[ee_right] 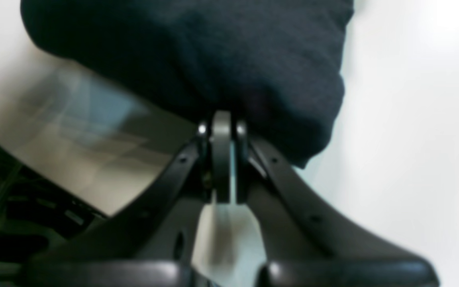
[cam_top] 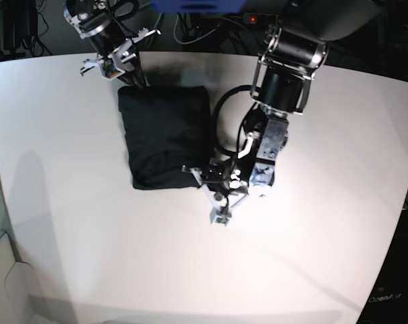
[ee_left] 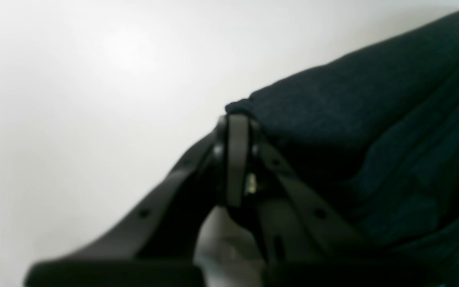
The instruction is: Fold the T-shirt properly
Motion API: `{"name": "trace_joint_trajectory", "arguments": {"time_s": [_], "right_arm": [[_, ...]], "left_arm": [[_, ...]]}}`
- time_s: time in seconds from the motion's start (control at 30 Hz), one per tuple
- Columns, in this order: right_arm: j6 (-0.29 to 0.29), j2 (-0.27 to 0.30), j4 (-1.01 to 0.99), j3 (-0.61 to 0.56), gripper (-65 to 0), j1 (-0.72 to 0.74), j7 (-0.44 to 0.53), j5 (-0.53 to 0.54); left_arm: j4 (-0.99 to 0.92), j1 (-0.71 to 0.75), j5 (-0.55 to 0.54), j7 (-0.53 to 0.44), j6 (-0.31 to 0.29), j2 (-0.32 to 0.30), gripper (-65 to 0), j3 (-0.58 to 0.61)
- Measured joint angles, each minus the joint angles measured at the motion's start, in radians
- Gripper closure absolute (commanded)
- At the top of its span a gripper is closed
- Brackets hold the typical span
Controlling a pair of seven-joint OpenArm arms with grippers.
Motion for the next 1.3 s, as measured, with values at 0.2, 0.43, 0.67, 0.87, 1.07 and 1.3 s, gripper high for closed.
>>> {"name": "trace_joint_trajectory", "arguments": {"time_s": [0.2,0.43,0.67,0.87,1.07,1.3], "right_arm": [[0.000,0.000,0.000,0.000,0.0,-0.023,0.001,0.000],[0.000,0.000,0.000,0.000,0.0,-0.032,0.001,0.000],[0.000,-0.002,0.000,0.000,0.0,-0.051,0.001,0.000],[0.000,-0.002,0.000,0.002,0.0,-0.062,0.002,0.001],[0.001,-0.002,0.001,0.003,0.0,-0.086,0.001,0.000],[0.003,-0.034,0.012,0.134,0.0,-0.105,0.005,0.000]], "left_arm": [[-0.003,-0.008,0.001,-0.001,0.000,0.002,0.0,0.000],[-0.005,-0.027,0.003,-0.001,0.000,0.037,0.0,-0.002],[-0.005,-0.025,0.000,0.000,0.000,0.041,0.0,-0.001],[0.124,-0.024,-0.008,0.042,-0.009,-0.010,0.0,0.000],[0.420,-0.019,-0.014,0.265,-0.008,-0.105,0.0,0.000],[0.807,0.164,-0.006,0.458,-0.006,-0.272,0.0,-0.002]]}}
